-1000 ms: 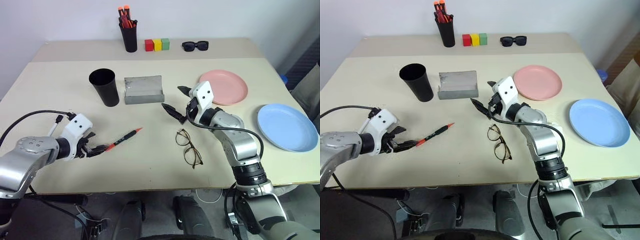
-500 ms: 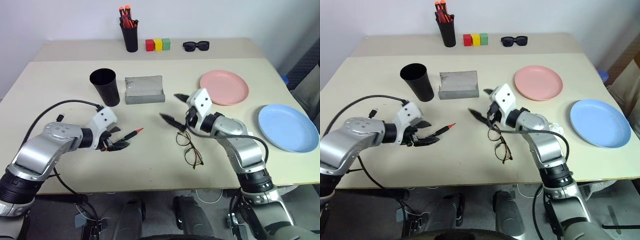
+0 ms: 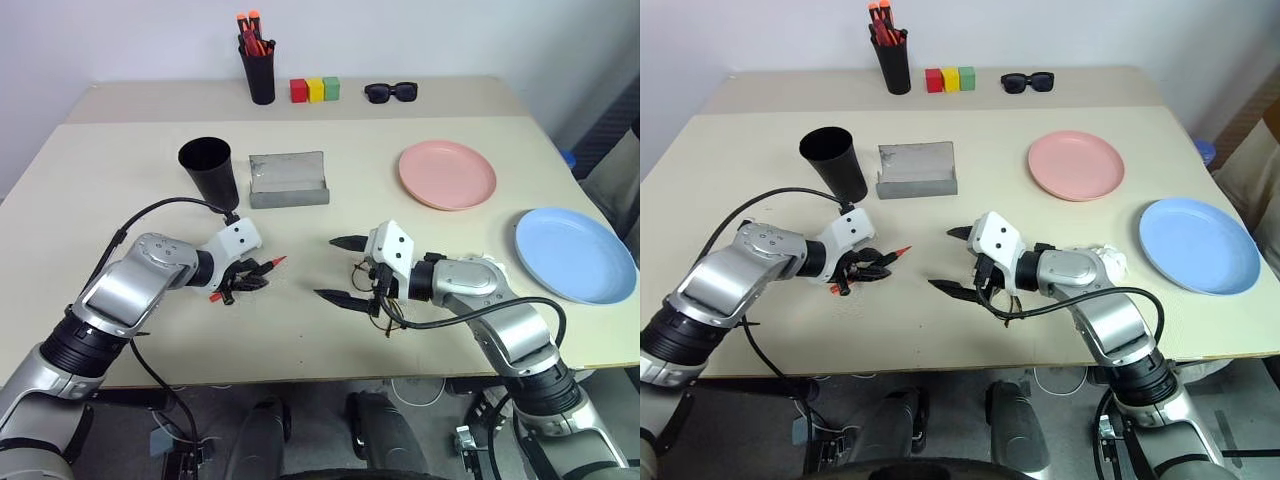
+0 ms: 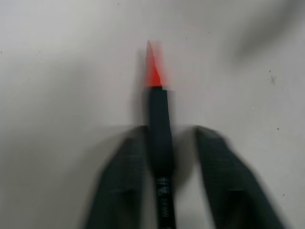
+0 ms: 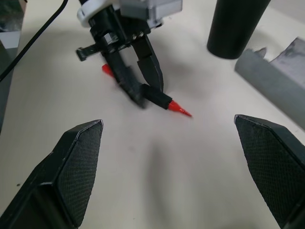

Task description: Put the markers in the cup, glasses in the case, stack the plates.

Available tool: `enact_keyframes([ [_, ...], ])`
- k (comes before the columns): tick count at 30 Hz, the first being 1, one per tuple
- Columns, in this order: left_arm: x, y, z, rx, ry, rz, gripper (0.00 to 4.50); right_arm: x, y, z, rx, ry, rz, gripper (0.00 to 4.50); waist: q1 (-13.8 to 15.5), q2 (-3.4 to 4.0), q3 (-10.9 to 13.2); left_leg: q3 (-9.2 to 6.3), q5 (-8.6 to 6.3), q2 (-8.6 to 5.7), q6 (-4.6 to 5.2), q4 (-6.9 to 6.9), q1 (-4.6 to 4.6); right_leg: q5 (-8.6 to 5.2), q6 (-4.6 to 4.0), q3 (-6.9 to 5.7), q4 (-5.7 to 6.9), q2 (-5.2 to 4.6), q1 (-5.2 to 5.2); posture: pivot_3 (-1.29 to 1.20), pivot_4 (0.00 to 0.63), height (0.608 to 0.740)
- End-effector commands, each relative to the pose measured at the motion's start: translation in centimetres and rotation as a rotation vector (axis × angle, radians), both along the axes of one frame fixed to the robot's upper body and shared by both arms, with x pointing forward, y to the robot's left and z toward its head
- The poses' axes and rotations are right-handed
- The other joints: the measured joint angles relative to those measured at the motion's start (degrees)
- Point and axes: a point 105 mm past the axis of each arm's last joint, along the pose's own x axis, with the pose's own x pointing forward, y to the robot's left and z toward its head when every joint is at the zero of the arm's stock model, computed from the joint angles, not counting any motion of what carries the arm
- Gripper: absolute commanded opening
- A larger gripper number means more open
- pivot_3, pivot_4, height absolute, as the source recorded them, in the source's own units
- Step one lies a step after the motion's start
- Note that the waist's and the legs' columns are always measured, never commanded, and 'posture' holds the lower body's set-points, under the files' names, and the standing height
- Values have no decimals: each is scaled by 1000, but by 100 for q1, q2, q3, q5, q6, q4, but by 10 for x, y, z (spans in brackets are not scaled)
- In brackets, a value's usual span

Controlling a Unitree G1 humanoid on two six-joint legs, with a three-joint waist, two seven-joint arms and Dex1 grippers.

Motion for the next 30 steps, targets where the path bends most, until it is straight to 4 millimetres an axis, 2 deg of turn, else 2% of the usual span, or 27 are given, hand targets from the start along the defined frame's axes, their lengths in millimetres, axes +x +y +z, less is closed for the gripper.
enact_keyframes([
  [1,0,-3,10,-43,-50,-30,12,-4,3,11,7,-56,17,4500,0,0,0,0,0,0,0,0,0,0,0,0,0,0,0,0,150,740],
  [2,1,-6,19,-89,-76,-37,12,-3,3,11,5,-59,15,4500,0,0,0,-1,0,0,0,0,0,0,0,0,0,0,0,0,150,740],
  [5,10,-15,69,-339,-318,-30,12,0,2,14,8,-78,0,4500,19,-6,3,-4,0,1,0,3,-2,0,0,-2,1,-1,0,0,150,740],
  [6,19,-10,94,-426,-461,35,12,5,3,19,26,-99,-19,4500,25,-4,2,-7,0,2,0,6,-3,0,0,-3,2,-1,0,0,150,740],
  [7,24,-5,108,-481,-550,86,12,8,3,22,38,-113,-32,4500,38,-5,3,-4,0,1,0,5,-2,1,0,-2,1,-5,0,0,150,740],
  [8,34,8,132,-580,-647,202,12,16,4,32,79,-144,-74,4500,41,-9,2,-6,0,2,0,9,-3,1,0,-4,2,-6,0,0,150,740],
  [11,46,34,169,-759,-797,419,12,30,8,50,166,-192,-142,4500,21,-8,1,-8,3,2,-1,17,-2,5,1,-4,5,0,2,0,150,740],
  [14,49,56,199,-786,-1008,574,12,34,18,68,265,-211,-151,4500,15,-9,0,-7,3,0,-1,13,1,6,2,-3,9,-2,2,0,150,740],
  [18,59,70,211,-773,-1182,721,12,32,34,83,361,-206,-119,4500,40,-8,0,-8,3,-4,-1,6,0,7,2,-4,10,-5,2,0,150,740],
  [20,66,72,210,-780,-1220,765,12,30,41,86,385,-200,-96,4500,77,-9,0,-8,3,-6,-1,8,0,8,2,-4,10,-6,2,0,150,740],
  [25,83,65,187,-811,-1180,765,12,25,53,87,407,-195,-56,4500,151,-9,-1,-6,4,-8,-2,8,0,9,3,-4,9,-7,2,0,150,740],
  [30,90,59,167,-816,-1186,741,12,24,57,86,418,-191,-50,4500,150,-9,0,-6,4,-8,-2,8,0,9,3,-5,9,-6,2,0,150,740],
])
